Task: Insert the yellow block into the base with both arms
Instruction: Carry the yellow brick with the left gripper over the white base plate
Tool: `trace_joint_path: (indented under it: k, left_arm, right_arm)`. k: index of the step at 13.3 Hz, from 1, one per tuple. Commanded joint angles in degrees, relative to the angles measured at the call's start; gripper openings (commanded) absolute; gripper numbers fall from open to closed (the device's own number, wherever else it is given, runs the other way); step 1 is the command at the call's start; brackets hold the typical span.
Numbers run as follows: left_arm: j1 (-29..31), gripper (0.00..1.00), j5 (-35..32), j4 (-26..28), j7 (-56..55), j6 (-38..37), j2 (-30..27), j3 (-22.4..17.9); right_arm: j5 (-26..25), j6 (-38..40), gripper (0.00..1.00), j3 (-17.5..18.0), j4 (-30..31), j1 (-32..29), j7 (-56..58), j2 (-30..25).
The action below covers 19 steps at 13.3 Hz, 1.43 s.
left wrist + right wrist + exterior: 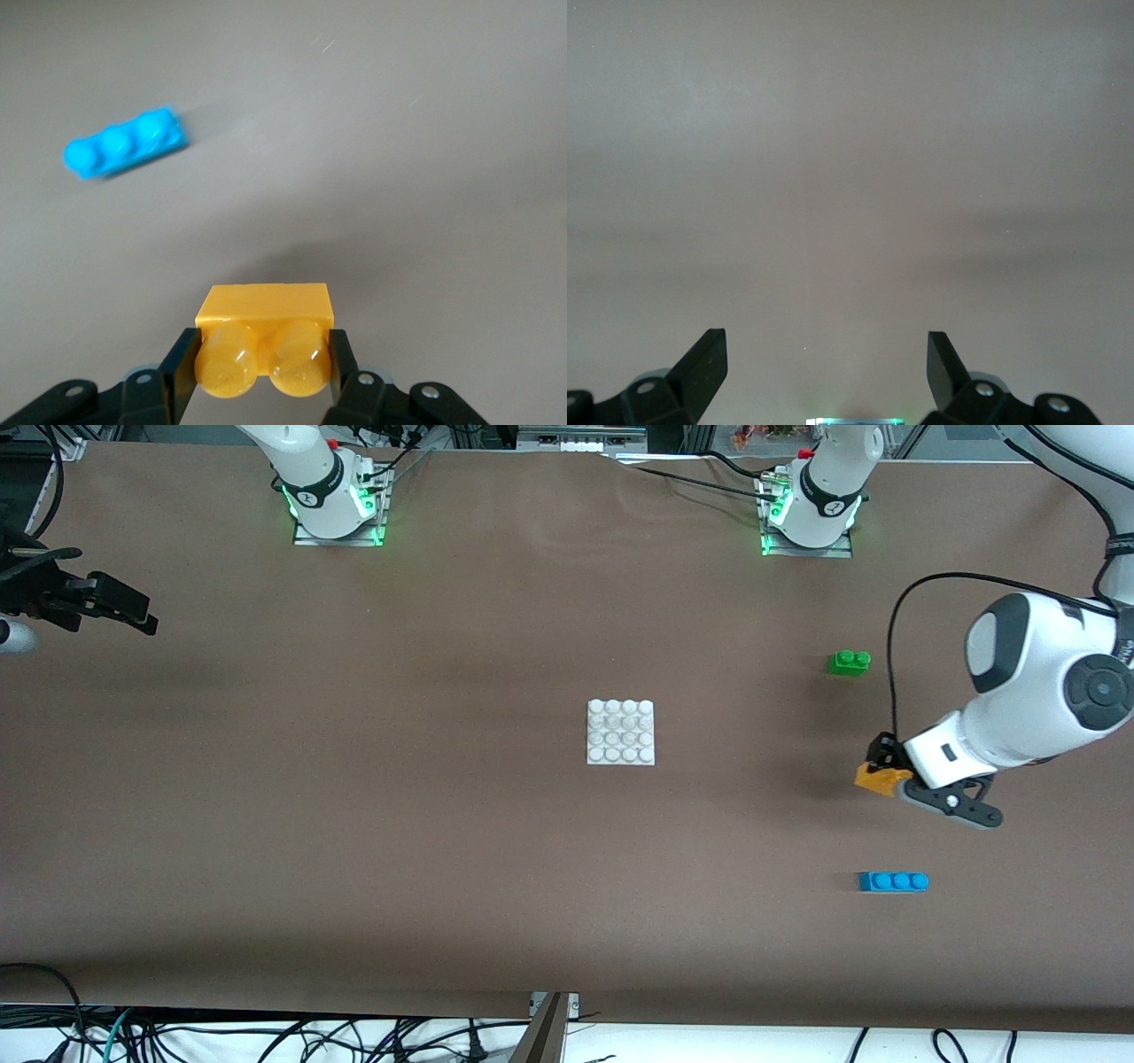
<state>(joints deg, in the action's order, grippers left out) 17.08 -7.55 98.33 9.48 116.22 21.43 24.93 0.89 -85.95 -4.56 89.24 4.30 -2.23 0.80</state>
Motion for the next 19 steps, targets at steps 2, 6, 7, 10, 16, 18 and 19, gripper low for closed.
trace_joint_path:
  k: [2, 6, 7, 10, 16, 18, 19]
  left_arm:
    - [-11.43, 0.48, -0.27, -4.80, -18.48, -4.25, 1.24, 0.03]
    - [-20.14, 0.45, 3.23, -7.45, -28.18, -4.25, 5.19, 0.03]
    - [-22.25, 0.40, 3.42, -7.45, -29.59, -4.16, 5.98, 0.03]
    - [-28.66, 0.37, 3.33, -7.10, -39.95, -3.99, 8.97, -0.06]
    - [-32.81, 0.31, 2.45, -7.01, -40.85, -2.58, 15.65, -0.06]
    - [-33.95, 0.31, 2.37, -6.75, -40.77, 1.00, 17.15, -0.15]
    - [-34.48, 0.32, 2.36, -6.75, -40.68, 2.59, 18.11, -0.23]
  right_arm:
    - [0.43, 0.34, 1.00, 0.43, 0.94, 0.09, -0.84, -1.33]
    - [0.52, 0.78, 1.00, 0.69, 1.20, -0.52, -0.84, -1.16]
    - [0.52, 0.87, 1.00, 0.69, 1.03, -0.52, -0.84, -1.07]
    - [0.52, 1.04, 1.00, 0.96, 1.11, -0.26, -0.84, -0.63]
    - [1.13, 1.66, 1.00, 2.28, 1.11, 0.53, -0.49, -0.72]
    - [4.55, 1.32, 1.00, 2.28, 0.85, 0.53, -0.84, -0.72]
    - [4.39, 0.00, 1.00, 2.28, 0.85, 0.53, -0.76, -0.72]
